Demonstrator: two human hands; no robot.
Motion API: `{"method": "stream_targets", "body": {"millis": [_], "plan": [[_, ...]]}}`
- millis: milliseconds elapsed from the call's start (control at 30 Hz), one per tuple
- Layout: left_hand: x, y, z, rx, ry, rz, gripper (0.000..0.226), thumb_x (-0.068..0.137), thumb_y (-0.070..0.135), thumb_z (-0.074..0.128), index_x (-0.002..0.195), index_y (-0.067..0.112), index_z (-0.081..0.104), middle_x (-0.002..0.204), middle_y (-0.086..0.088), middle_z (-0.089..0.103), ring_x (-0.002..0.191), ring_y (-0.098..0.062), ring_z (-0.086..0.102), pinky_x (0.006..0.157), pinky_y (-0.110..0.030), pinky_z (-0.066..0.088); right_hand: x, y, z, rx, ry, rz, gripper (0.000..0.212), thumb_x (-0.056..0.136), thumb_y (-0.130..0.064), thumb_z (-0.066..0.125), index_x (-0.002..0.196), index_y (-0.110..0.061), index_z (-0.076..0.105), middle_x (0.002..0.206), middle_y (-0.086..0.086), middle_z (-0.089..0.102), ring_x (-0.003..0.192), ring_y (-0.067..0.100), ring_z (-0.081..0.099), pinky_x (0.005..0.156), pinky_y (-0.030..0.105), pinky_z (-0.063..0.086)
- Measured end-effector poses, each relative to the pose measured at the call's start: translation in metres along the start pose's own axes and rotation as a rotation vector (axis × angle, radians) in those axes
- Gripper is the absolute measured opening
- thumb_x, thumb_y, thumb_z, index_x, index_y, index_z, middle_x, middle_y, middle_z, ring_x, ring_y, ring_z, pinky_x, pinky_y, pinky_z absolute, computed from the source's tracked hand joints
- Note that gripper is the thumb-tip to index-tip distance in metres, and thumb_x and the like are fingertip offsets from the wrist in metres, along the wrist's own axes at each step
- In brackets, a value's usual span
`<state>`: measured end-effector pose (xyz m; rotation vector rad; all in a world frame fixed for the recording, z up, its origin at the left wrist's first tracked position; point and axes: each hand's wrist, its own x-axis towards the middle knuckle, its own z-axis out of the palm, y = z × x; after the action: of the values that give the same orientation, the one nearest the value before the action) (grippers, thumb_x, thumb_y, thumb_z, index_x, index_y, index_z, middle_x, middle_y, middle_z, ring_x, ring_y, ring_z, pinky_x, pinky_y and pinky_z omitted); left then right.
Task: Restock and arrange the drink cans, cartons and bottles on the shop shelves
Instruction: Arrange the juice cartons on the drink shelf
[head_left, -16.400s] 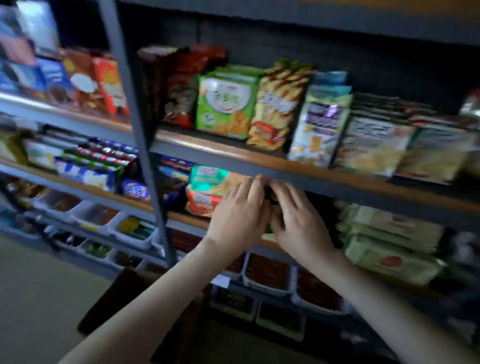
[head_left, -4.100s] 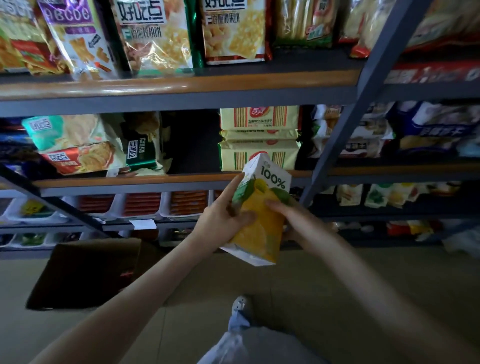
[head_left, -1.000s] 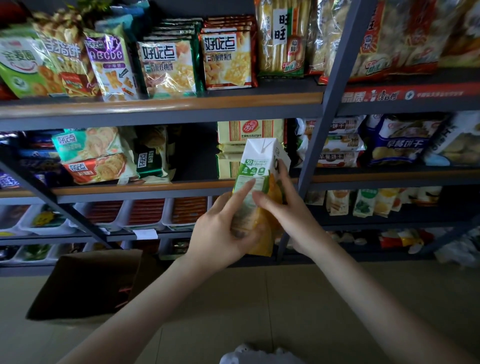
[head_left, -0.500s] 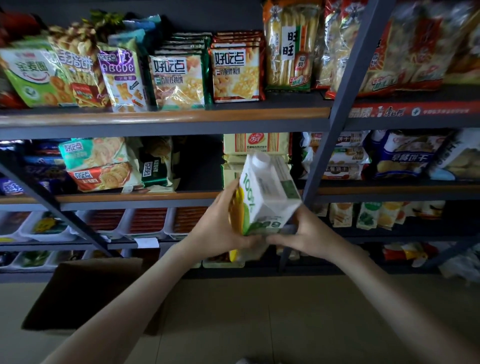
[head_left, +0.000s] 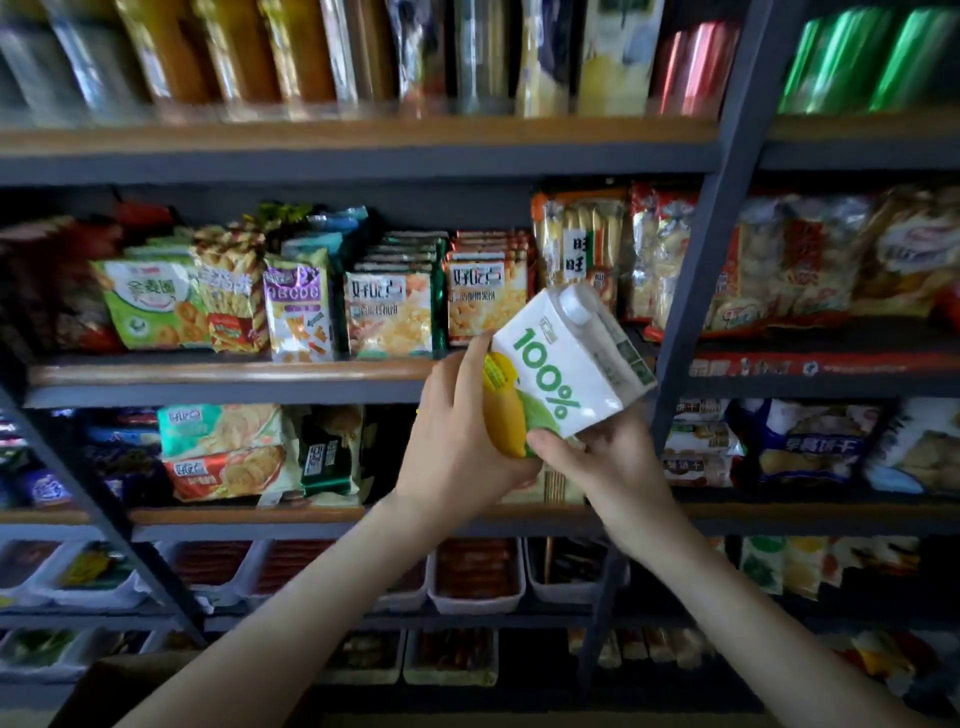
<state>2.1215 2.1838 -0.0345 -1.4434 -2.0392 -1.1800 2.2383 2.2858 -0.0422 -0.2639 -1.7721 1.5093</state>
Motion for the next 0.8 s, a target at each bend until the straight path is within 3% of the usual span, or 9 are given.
{"method": "stream_targets", "body": {"millis": [100, 300, 400, 467, 533, 600, 633, 733, 800], "plan": [[0.051, 0.007, -0.028, 0.052, 0.177, 0.213, 0.107, 0.065, 0.048, 0.079, 0.145, 0.011, 0.019, 0.134, -0.010, 0.035, 0.122, -0.030, 0.038, 0.101, -0.034, 0.032, 0.040, -0.042, 0.006, -0.019, -0.006, -0.200, 0.058, 0.075, 0.005, 0.073, 0.123, -0.018, 0.050, 0.115, -0.008, 0.068, 0.110, 0.010, 0.064, 0.085, 0.020, 0.052], [0.137, 0.003, -0.090, 0.160, 0.339, 0.494, 0.101, 0.075, 0.051, 0.067, 0.147, 0.007, 0.013, 0.137, -0.011, 0.032, 0.124, -0.030, 0.036, 0.102, -0.037, 0.036, 0.114, -0.112, 0.024, -0.106, -0.018, -0.508, 0.063, 0.070, -0.002, 0.072, 0.128, 0.005, 0.046, 0.114, 0.005, 0.066, 0.105, 0.005, 0.065, 0.083, 0.014, 0.050], [0.170, -0.004, -0.107, 0.164, 0.462, 0.535, 0.097, 0.074, 0.045, 0.072, 0.144, 0.004, 0.018, 0.134, -0.014, 0.037, 0.121, -0.031, 0.040, 0.102, -0.038, 0.037, 0.144, -0.141, 0.036, -0.213, 0.005, -0.629, 0.074, 0.065, -0.013, 0.083, 0.126, -0.021, 0.041, 0.117, -0.022, 0.060, 0.111, -0.003, 0.058, 0.087, 0.013, 0.048], [0.187, -0.007, -0.114, 0.044, 0.521, 0.510, 0.091, 0.070, 0.040, 0.074, 0.140, 0.014, 0.022, 0.129, -0.003, 0.038, 0.120, -0.022, 0.040, 0.104, -0.030, 0.034, 0.166, -0.155, 0.043, -0.286, 0.019, -0.730, 0.085, 0.066, -0.001, 0.085, 0.127, -0.026, 0.033, 0.118, -0.041, 0.050, 0.116, -0.013, 0.050, 0.092, 0.012, 0.046], [0.199, -0.011, -0.116, -0.113, 0.562, 0.416, 0.089, 0.063, 0.035, 0.079, 0.134, 0.028, 0.026, 0.119, 0.014, 0.039, 0.114, -0.006, 0.038, 0.101, -0.013, 0.031, 0.188, -0.161, 0.050, -0.352, -0.006, -0.766, 0.095, 0.071, -0.006, 0.083, 0.144, -0.023, 0.023, 0.136, -0.028, 0.045, 0.129, -0.005, 0.044, 0.104, 0.030, 0.046], [0.211, -0.023, -0.112, -0.166, 0.639, 0.332, 0.101, 0.057, 0.028, 0.088, 0.137, 0.017, 0.027, 0.116, 0.021, 0.032, 0.110, 0.002, 0.034, 0.097, -0.003, 0.029, 0.208, -0.164, 0.057, -0.423, -0.030, -0.762, 0.102, 0.076, -0.017, 0.081, 0.153, -0.021, 0.013, 0.148, -0.005, 0.041, 0.136, 0.008, 0.040, 0.106, 0.045, 0.044], [0.217, -0.030, -0.109, -0.174, 0.674, 0.320, 0.102, 0.056, 0.030, 0.089, 0.136, 0.010, 0.028, 0.117, 0.021, 0.030, 0.111, 0.000, 0.035, 0.097, -0.006, 0.032, 0.218, -0.164, 0.060, -0.446, -0.052, -0.773, 0.101, 0.079, -0.018, 0.079, 0.154, -0.023, 0.012, 0.151, -0.001, 0.038, 0.138, 0.010, 0.039, 0.106, 0.047, 0.044], [0.232, -0.047, -0.106, -0.133, 0.745, 0.393, 0.091, 0.066, 0.047, 0.077, 0.134, 0.018, 0.024, 0.124, 0.008, 0.035, 0.119, -0.023, 0.044, 0.100, -0.032, 0.043, 0.242, -0.159, 0.070, -0.489, -0.109, -0.831, 0.091, 0.081, -0.030, 0.075, 0.150, -0.031, 0.015, 0.149, 0.001, 0.037, 0.140, 0.015, 0.035, 0.108, 0.052, 0.041], [0.242, -0.055, -0.107, -0.062, 0.762, 0.445, 0.089, 0.071, 0.049, 0.072, 0.136, 0.016, 0.022, 0.128, -0.001, 0.035, 0.122, -0.025, 0.042, 0.104, -0.029, 0.039, 0.257, -0.156, 0.073, -0.509, -0.107, -0.863, 0.089, 0.080, -0.041, 0.071, 0.149, -0.031, 0.015, 0.149, 0.002, 0.038, 0.141, 0.019, 0.034, 0.109, 0.053, 0.038]]}}
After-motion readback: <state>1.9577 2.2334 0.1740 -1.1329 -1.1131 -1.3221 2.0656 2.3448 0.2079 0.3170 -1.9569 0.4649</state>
